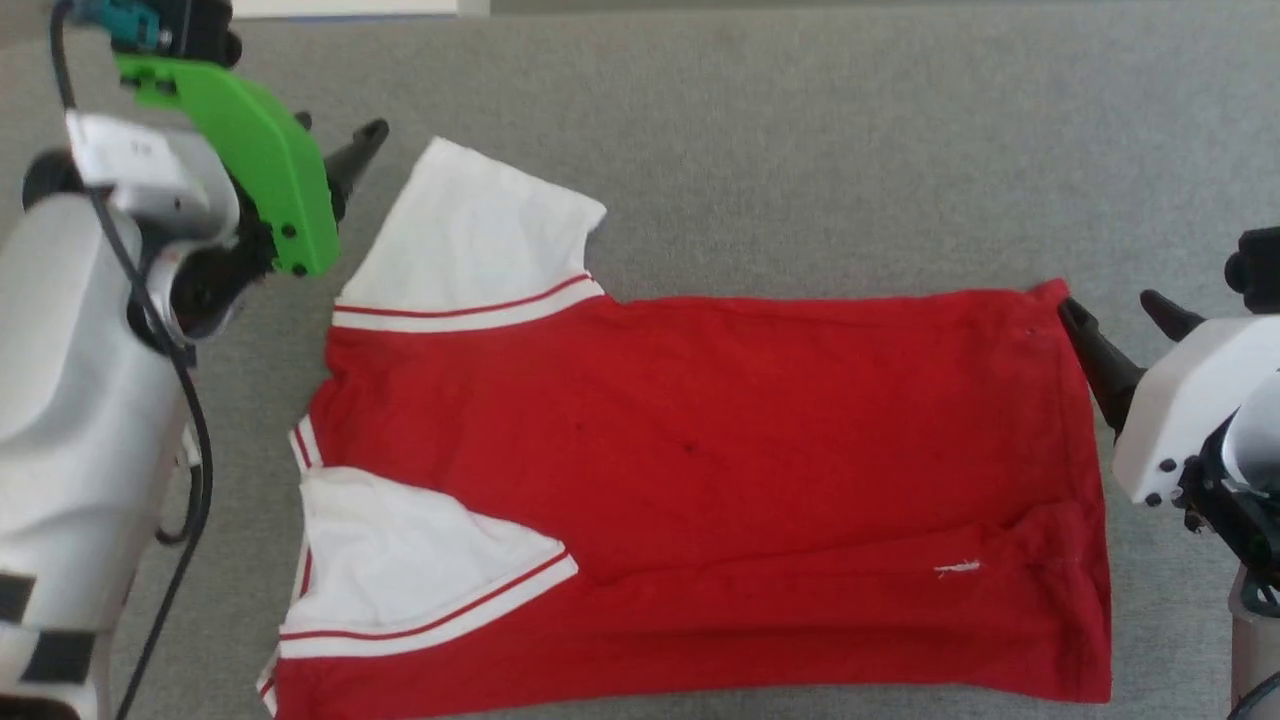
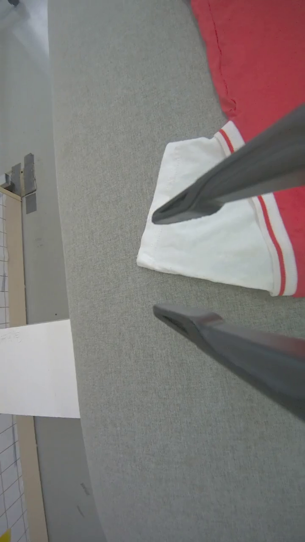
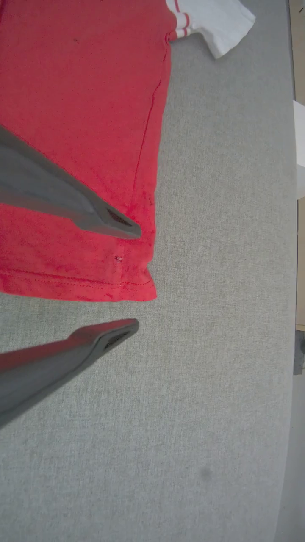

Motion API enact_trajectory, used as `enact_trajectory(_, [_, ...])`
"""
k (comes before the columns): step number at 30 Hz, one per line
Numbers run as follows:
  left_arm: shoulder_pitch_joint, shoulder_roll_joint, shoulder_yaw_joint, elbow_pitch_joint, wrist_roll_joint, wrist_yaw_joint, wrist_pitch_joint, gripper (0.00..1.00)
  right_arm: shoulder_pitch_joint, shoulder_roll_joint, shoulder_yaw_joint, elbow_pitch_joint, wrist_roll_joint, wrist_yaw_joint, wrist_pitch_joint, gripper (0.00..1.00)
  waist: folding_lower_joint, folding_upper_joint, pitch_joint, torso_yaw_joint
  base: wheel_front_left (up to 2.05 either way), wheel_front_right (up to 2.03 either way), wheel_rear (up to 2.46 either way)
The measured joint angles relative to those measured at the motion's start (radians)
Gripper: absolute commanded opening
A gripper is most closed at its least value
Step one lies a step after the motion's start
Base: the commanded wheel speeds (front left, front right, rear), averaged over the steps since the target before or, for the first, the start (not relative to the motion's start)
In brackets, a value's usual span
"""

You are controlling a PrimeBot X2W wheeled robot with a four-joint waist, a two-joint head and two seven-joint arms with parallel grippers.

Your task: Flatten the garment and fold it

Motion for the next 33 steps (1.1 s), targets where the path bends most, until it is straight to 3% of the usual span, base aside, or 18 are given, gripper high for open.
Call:
enact_trajectory(5, [-0.124, -0.008, -0.077, 0.119, 0.031, -0.026, 0.152, 1.00, -0.005, 0.015, -0.004, -0.030, -0.013, 0.000, -0.015, 1.00, 0.0001, 0.0000, 0.104, -0.018, 0.00, 0.00, 0.00])
enact_trajectory(16, [-0.181, -0.013, -0.116, 0.197, 0.060, -0.026, 0.184, 1.00, -0.015, 0.018, 0.011, -0.051, -0.022, 0.000, -0.022, 1.00, 0.0000, 0.0000, 0.184, -0.042, 0.00, 0.00, 0.00])
enact_trajectory(17, [-0.181, -0.015, -0.113, 0.202, 0.055, -0.025, 0.187, 0.89, -0.015, 0.018, 0.012, -0.054, -0.022, 0.000, -0.021, 1.00, 0.0000, 0.0000, 0.185, -0.043, 0.00, 0.00, 0.00])
enact_trajectory(18, [-0.182, -0.016, -0.108, 0.204, 0.047, -0.025, 0.188, 0.22, -0.016, 0.017, 0.011, -0.057, -0.022, 0.000, -0.021, 1.00, 0.0000, 0.0000, 0.187, -0.042, 0.00, 0.00, 0.00])
enact_trajectory(19, [-0.182, -0.018, -0.100, 0.207, 0.038, -0.026, 0.187, 0.00, -0.016, 0.017, 0.011, -0.058, -0.022, 0.000, -0.021, 1.00, 0.0000, 0.0000, 0.188, -0.041, 0.00, 0.00, 0.00])
enact_trajectory(29, [-0.132, -0.091, -0.001, 0.218, -0.090, -0.048, 0.046, 0.00, -0.020, -0.022, 0.028, -0.056, -0.030, 0.000, 0.014, 1.00, 0.0001, 0.0000, 0.149, -0.018, 0.00, 0.00, 0.00])
enact_trajectory(33, [-0.084, -0.067, 0.047, 0.127, -0.128, -0.071, -0.030, 0.00, -0.066, -0.093, 0.061, 0.001, -0.068, 0.000, 0.101, 1.00, 0.0000, 0.0000, 0.111, -0.005, 0.00, 0.00, 0.00])
